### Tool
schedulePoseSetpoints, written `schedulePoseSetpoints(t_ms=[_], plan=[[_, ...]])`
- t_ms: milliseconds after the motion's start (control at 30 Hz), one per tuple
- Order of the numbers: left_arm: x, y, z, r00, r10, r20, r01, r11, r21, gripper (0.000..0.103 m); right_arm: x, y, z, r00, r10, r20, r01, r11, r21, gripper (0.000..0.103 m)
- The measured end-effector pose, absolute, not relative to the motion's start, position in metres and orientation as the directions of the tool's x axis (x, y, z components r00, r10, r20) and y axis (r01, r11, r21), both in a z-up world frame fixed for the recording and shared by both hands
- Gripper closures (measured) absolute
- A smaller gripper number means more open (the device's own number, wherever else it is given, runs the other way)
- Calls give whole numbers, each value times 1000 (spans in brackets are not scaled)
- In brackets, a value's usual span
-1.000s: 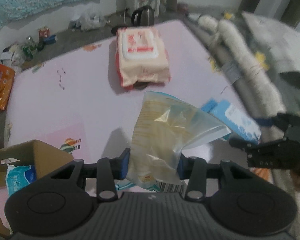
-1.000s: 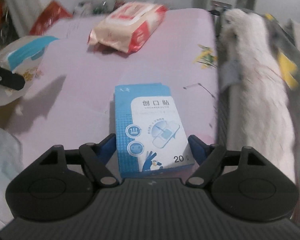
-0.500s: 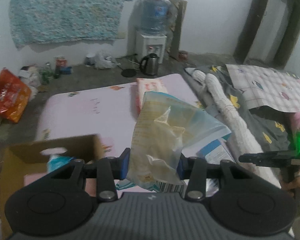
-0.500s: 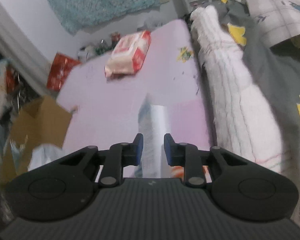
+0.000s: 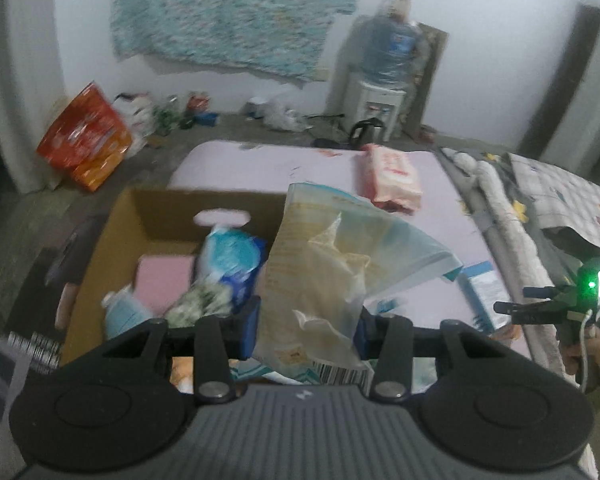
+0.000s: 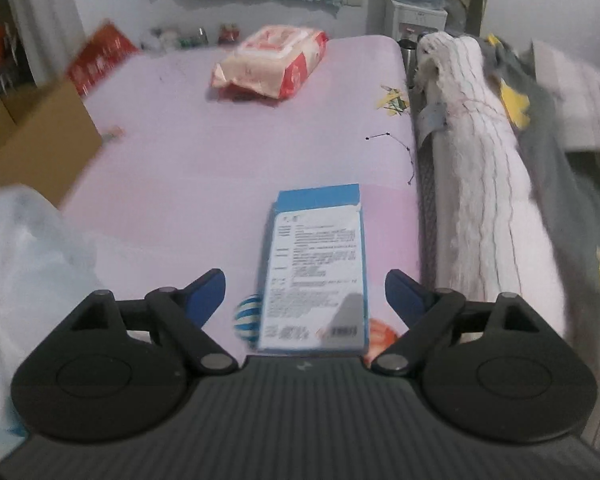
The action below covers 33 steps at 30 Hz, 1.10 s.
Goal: Organize soft objects
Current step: 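Grasp the blue-white medicine box with the right tool while the left holds the bag, then lower the bread bag into the box and open the left tool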
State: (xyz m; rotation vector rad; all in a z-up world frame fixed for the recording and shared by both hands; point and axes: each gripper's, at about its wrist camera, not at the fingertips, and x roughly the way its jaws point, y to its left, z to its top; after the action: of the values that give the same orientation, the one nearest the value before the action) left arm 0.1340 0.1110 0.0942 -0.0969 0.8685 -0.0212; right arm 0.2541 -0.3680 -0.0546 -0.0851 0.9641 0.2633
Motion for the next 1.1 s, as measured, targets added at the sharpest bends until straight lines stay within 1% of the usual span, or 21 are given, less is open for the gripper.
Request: schedulePoseSetpoints(t_ms=[33, 100, 167, 233, 267, 333, 433, 500, 600, 700, 733, 767, 800, 867, 967, 1033, 1100], plan=[[130, 120, 91, 644, -50, -763, -40, 994, -99, 58, 260, -363, -61, 535, 158, -830, -267, 964, 12, 12], [123, 136, 85, 645, -28, -764, -82, 991, -106, 58, 272, -355, -77, 505, 99, -857, -262, 964, -43, 12], [114, 157, 78, 639, -8, -769, -134, 983, -122, 58, 282, -351, -92, 472, 66, -879, -246, 967, -60, 14], [105, 175, 70, 627, 3, -779, -175, 975, -138, 58, 283, -354, -102, 448, 69, -892, -216, 976, -33, 19], [102, 185, 64, 615, 15, -788, -199, 970, -138, 58, 281, -356, -103, 464, 63, -883, -193, 981, -32, 29], [97, 199, 52, 587, 31, -809, -234, 963, -134, 58, 278, -357, -100, 476, 56, -878, -179, 983, -35, 31], [91, 218, 34, 547, 67, -834, -286, 952, -111, 58, 275, -365, -98, 473, 74, -878, -146, 989, 4, 31], [87, 226, 23, 531, 90, -842, -321, 941, -103, 58, 273, -374, -96, 470, 103, -876, -116, 992, 55, 31], [85, 231, 10, 500, 91, -861, -342, 934, -99, 57, 267, -389, -90, 469, 188, -863, -73, 982, 174, 31], [84, 231, 0, 461, 95, -882, -337, 938, -75, 54, 253, -397, -74, 493, 270, -827, -62, 959, 276, 31], [83, 230, -1, 453, 89, -887, -331, 941, -74, 48, 250, -397, -67, 502, 296, -812, -65, 950, 306, 31], [81, 230, -1, 451, 71, -890, -323, 942, -89, 39, 246, -396, -58, 513, 328, -794, -74, 938, 340, 31], [80, 230, -2, 452, 55, -891, -319, 942, -103, 36, 242, -394, -47, 524, 367, -769, -93, 922, 376, 31], [73, 229, 0, 469, 37, -883, -314, 941, -127, 33, 235, -384, -25, 538, 430, -725, -139, 894, 427, 31], [65, 227, 4, 494, 41, -868, -306, 943, -130, 31, 227, -355, 14, 531, 552, -642, -265, 828, 493, 31], [59, 225, 7, 514, 53, -856, -305, 944, -125, 31, 221, -321, 37, 491, 644, -587, -367, 764, 531, 31], [55, 223, 11, 539, 65, -840, -304, 945, -122, 31, 216, -284, 52, 427, 712, -558, -451, 702, 551, 31]])
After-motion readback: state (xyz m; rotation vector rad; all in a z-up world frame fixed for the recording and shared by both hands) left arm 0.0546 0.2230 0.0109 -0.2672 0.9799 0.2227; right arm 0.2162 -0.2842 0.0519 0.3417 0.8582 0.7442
